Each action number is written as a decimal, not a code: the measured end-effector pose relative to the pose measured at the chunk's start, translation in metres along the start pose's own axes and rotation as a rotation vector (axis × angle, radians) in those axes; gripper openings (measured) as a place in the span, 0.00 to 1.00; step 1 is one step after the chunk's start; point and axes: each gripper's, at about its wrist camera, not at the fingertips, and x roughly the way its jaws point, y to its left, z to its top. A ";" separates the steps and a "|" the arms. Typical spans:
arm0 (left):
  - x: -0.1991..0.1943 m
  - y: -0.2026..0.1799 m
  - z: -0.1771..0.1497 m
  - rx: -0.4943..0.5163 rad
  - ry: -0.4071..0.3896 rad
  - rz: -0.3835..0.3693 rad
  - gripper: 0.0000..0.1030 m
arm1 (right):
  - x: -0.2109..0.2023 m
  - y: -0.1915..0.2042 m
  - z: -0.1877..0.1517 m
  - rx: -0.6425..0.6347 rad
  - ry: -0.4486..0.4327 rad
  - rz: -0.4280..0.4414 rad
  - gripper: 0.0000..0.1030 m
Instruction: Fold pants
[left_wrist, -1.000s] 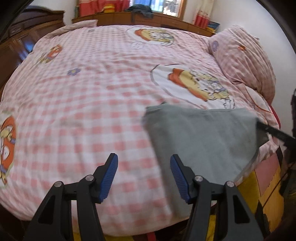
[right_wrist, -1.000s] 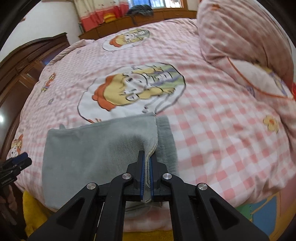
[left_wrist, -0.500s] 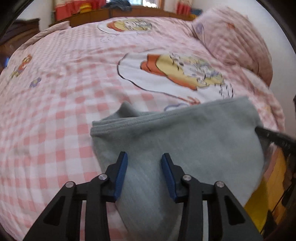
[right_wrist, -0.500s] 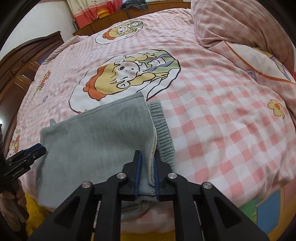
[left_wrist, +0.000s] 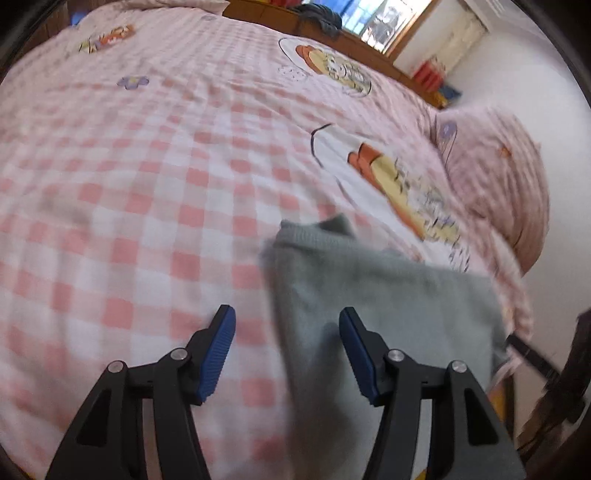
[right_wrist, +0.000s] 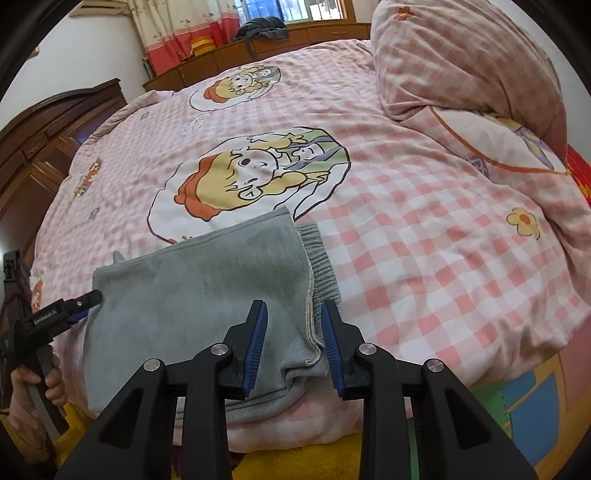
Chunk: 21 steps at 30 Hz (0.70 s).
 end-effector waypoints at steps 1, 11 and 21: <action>0.004 -0.002 0.003 -0.001 0.002 -0.024 0.59 | 0.001 -0.001 0.000 0.011 0.003 0.008 0.30; -0.029 -0.016 0.017 0.087 -0.033 -0.032 0.11 | 0.011 0.015 0.001 -0.019 0.019 0.033 0.30; -0.006 0.014 0.008 -0.022 0.083 -0.040 0.42 | 0.015 0.021 -0.002 -0.036 0.030 0.028 0.30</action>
